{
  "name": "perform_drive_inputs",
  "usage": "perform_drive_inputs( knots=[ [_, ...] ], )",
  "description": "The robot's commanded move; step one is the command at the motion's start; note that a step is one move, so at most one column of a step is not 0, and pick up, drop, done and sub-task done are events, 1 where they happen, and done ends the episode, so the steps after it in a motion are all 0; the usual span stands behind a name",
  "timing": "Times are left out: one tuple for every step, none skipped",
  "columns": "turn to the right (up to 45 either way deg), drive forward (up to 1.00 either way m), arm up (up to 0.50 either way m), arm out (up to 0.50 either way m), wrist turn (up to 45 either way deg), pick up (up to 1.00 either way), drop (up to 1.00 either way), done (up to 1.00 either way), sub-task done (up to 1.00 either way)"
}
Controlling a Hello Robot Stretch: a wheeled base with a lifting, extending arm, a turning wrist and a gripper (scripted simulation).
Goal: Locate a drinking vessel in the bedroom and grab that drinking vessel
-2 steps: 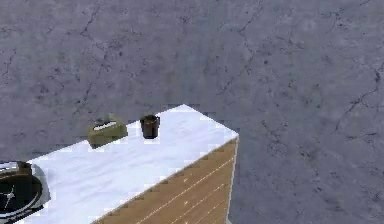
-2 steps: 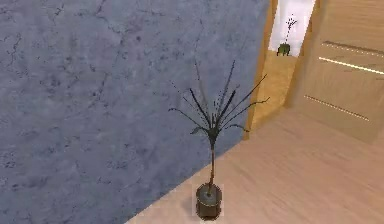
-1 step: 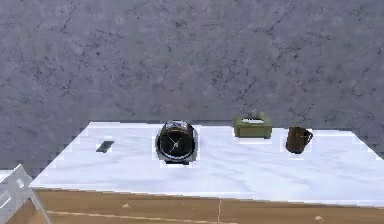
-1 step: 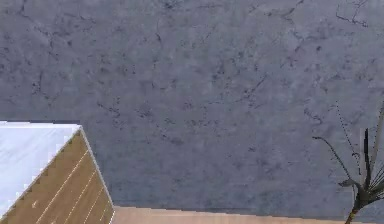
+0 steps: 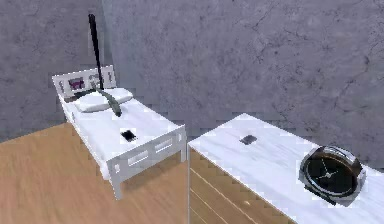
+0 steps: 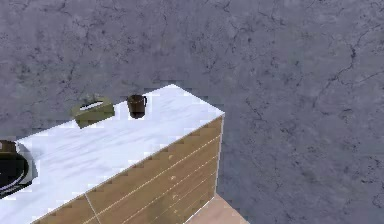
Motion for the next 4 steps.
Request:
perform_drive_inputs(
  knots=[
    [-12.0, 0.00, 0.00, 0.00, 0.0, 0.00, 0.00, 0.00, 0.00],
    [45.0, 0.00, 0.00, 0.00, 0.0, 0.00, 0.00, 0.00, 0.00],
    [15.0, 0.00, 0.00, 0.00, 0.0, 0.00, 0.00, 0.00, 0.00],
    [0.0, 0.30, 0.00, 0.00, 0.0, 0.00, 0.00, 0.00, 0.00]
  ],
)
